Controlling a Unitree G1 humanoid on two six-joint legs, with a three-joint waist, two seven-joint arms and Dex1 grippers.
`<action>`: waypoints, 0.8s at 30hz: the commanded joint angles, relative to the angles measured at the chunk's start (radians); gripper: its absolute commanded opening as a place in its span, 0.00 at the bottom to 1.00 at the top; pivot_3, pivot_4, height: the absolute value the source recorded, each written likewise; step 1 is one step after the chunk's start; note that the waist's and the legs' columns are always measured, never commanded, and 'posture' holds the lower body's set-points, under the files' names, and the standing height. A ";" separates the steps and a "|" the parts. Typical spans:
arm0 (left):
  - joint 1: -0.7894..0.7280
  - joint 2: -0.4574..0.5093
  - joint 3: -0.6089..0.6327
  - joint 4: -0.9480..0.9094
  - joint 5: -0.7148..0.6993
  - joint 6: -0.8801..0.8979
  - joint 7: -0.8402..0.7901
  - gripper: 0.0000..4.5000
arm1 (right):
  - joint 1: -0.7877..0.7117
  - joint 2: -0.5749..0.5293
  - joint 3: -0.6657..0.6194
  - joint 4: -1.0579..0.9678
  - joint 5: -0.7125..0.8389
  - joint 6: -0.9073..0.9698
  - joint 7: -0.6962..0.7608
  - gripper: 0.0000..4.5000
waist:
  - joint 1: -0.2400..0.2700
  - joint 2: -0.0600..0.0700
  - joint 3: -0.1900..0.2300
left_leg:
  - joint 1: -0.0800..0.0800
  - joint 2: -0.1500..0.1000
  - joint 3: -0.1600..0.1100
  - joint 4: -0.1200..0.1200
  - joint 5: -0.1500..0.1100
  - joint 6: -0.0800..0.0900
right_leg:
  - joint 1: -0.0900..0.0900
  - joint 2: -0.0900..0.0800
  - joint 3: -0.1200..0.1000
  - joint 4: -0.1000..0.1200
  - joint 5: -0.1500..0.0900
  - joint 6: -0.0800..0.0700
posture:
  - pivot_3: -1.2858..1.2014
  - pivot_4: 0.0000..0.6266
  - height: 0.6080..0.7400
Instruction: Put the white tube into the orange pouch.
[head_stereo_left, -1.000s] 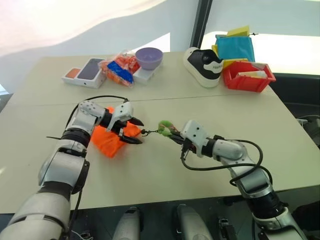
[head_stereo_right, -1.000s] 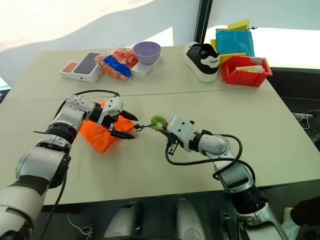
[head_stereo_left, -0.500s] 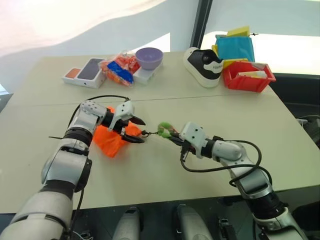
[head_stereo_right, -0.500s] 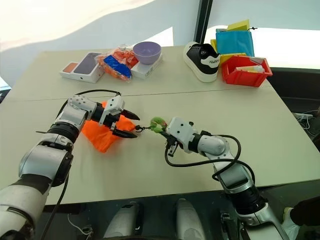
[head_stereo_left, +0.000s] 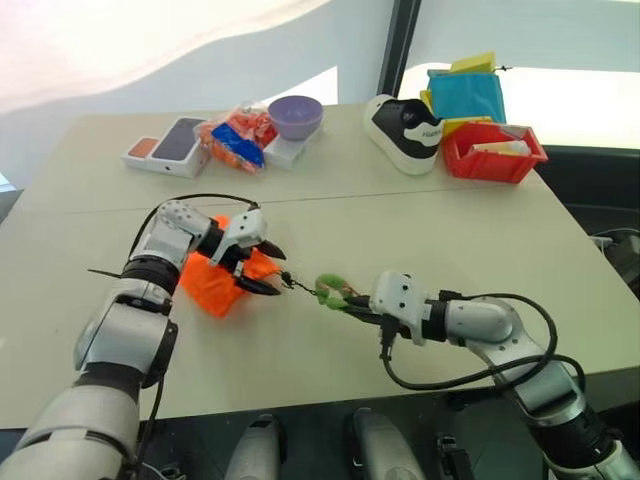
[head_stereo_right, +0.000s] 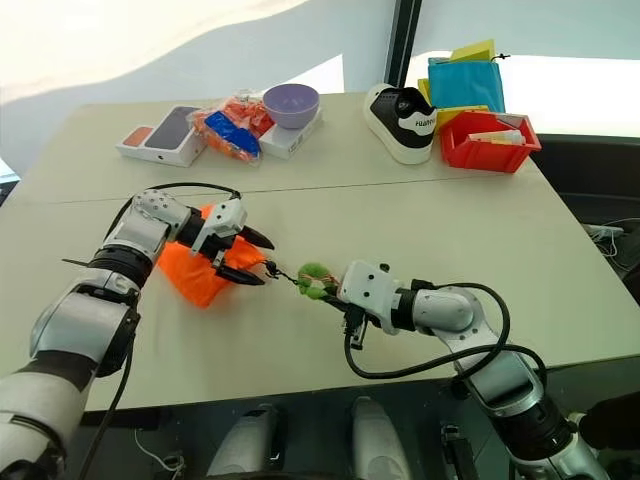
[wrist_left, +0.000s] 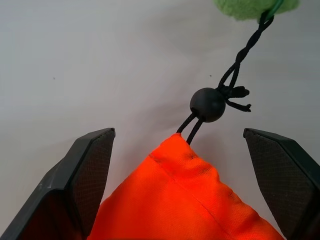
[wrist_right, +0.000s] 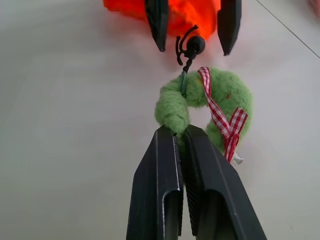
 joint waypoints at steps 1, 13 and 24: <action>0.010 0.012 -0.031 -0.048 -0.042 0.002 -0.005 0.98 | -0.024 -0.003 0.002 -0.026 0.003 -0.002 -0.006 0.01 | 0.001 0.000 0.000 | 0.000 0.000 0.000 0.000 0.000 0.000 | 0.000 0.000 0.000 0.000 0.000 0.000 | 0.52 0.24 1.00; 0.090 0.013 0.071 -0.255 -0.075 -0.167 0.080 0.98 | -0.040 0.114 -0.080 0.031 0.071 0.030 -0.110 0.01 | -0.002 0.000 0.000 | 0.000 0.000 0.000 0.000 0.000 0.000 | 0.000 0.000 0.000 0.000 0.000 0.000 | 0.52 0.24 1.00; 0.335 0.088 0.179 -0.473 -0.006 -0.349 0.434 0.98 | -0.016 0.169 -0.160 0.030 0.254 0.125 -0.117 0.01 | 0.011 0.000 0.000 | 0.000 0.000 -0.001 0.001 0.000 0.000 | 0.001 -0.001 0.000 0.001 0.000 0.000 | 0.52 0.24 1.00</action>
